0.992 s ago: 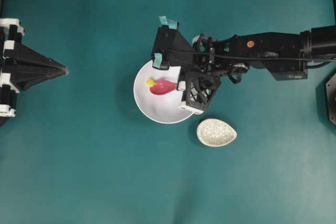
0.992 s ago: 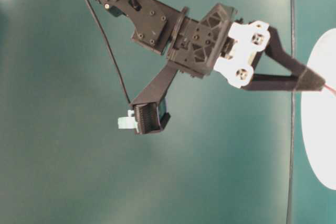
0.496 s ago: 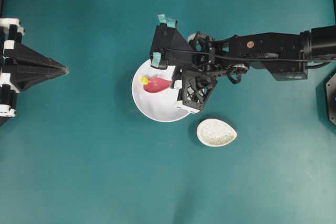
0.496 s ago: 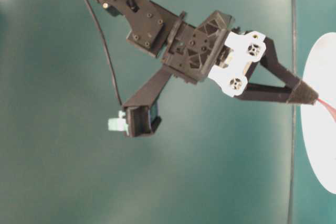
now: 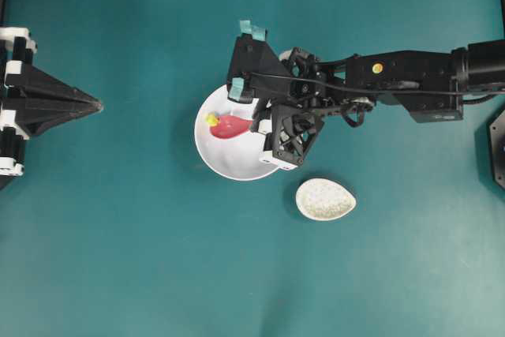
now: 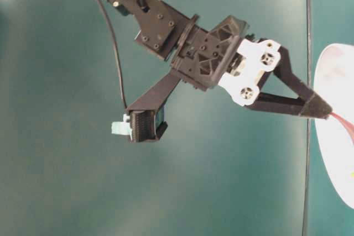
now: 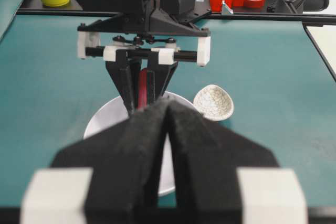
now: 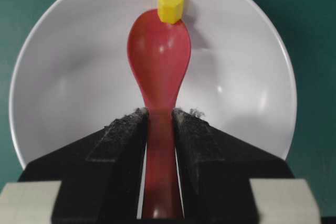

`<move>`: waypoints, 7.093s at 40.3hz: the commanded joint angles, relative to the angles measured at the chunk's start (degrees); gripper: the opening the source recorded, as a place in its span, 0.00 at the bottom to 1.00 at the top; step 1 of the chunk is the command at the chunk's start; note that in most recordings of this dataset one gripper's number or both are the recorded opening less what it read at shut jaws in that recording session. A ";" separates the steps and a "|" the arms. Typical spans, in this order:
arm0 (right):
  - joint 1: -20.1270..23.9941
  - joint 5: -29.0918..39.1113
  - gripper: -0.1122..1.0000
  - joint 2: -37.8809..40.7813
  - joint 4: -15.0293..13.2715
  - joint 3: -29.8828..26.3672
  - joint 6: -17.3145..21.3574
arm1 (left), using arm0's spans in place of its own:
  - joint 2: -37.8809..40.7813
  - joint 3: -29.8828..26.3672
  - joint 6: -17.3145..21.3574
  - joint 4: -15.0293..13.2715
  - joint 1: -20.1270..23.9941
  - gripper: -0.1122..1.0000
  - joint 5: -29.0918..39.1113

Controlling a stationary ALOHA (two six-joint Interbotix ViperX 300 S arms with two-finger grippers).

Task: Scoop the yellow hexagonal prism block from the bowl with a spoon using the right arm.

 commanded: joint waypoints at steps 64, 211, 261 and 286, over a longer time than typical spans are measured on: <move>1.23 2.64 0.31 -17.40 0.26 8.70 0.70 | 0.44 -1.23 -0.09 0.09 0.09 0.13 -0.26; -0.09 4.92 0.31 -1.49 -0.18 -1.58 1.85 | 0.35 -1.05 -0.09 0.18 0.09 0.13 -0.26; 0.26 -36.65 0.31 -17.23 -4.39 22.59 1.93 | 0.35 -1.14 -0.18 0.18 0.09 0.13 -0.70; -0.18 -31.82 0.31 -26.46 -9.49 21.45 1.85 | 0.00 -1.05 -1.14 0.09 0.00 0.13 -4.31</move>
